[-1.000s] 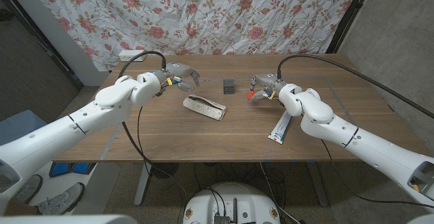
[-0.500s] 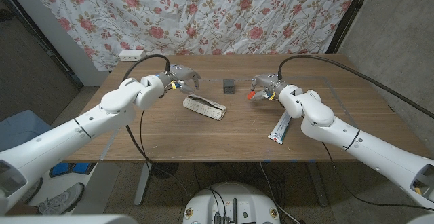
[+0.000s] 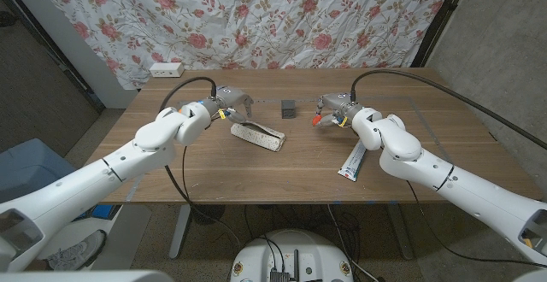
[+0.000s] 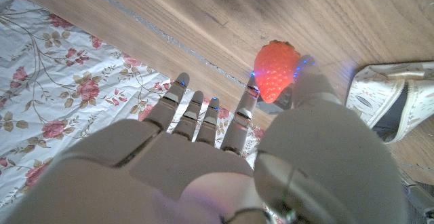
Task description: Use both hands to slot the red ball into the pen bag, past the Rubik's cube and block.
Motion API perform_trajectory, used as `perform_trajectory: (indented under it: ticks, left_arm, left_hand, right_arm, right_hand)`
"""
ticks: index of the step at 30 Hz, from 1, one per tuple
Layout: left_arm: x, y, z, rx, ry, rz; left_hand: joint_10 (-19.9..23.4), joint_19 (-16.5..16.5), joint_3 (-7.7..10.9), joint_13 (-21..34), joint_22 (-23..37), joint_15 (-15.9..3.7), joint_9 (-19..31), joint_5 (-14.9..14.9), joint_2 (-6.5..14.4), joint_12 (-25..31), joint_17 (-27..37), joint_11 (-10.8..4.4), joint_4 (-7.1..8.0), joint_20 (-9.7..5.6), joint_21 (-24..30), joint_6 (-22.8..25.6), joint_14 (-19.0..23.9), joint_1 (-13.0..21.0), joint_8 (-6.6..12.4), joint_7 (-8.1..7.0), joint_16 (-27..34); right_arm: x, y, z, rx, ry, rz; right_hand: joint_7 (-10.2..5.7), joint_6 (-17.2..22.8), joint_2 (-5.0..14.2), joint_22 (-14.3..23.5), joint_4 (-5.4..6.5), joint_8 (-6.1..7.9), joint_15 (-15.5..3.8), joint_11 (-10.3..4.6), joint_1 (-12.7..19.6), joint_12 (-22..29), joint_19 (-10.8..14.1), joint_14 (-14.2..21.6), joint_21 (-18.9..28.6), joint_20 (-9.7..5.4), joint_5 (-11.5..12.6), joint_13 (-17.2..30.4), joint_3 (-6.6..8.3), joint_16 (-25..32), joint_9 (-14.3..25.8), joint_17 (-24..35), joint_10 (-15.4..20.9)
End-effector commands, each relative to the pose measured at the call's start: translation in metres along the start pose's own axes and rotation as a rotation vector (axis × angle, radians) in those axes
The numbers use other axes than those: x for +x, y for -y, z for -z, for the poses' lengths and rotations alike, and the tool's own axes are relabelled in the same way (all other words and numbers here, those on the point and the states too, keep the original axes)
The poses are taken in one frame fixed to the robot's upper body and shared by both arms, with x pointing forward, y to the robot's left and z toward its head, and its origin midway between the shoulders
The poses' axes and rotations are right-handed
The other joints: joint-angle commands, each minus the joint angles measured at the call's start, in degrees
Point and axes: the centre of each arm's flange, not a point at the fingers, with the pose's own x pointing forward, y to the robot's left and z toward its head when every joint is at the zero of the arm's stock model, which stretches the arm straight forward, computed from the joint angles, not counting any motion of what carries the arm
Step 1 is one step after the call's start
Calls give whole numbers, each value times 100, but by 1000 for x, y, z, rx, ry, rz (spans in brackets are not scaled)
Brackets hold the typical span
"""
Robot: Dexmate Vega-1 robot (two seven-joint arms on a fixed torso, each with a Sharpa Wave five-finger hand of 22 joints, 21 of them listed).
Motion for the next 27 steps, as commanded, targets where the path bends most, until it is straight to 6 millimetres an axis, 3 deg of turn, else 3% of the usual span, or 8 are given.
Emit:
perform_trajectory:
  ticks: [1, 27]
  left_arm:
    - [5, 15, -5, -19, -11, -5]
    - [16, 29, -12, 8, 1, 0]
  left_hand:
    - [85, 63, -46, 12, 15, -818, 27, 0, 16, 42, 13, 6, 0, -138, 45, 94, 98, 95, 27, 21, 36]
    - [332, 210, -173, 14, 21, -850, 45, -5, 119, 52, 21, 0, 41, -133, 67, 390, 311, 280, 56, 99, 50]
  right_arm:
    - [-1, 0, 0, 5, -5, 6]
    - [-3, -2, 1, 14, -13, 8]
  right_hand:
    - [-141, 217, 58, 25, 9, 35, 29, 6, 5, -1, 52, 58, -4, -20, 29, 18, -21, 15, 28, 16, 54]
    - [-142, 217, 65, 25, 8, 41, 24, 6, 11, -22, 53, 68, -7, -17, 26, 19, -32, 16, 30, 27, 61]
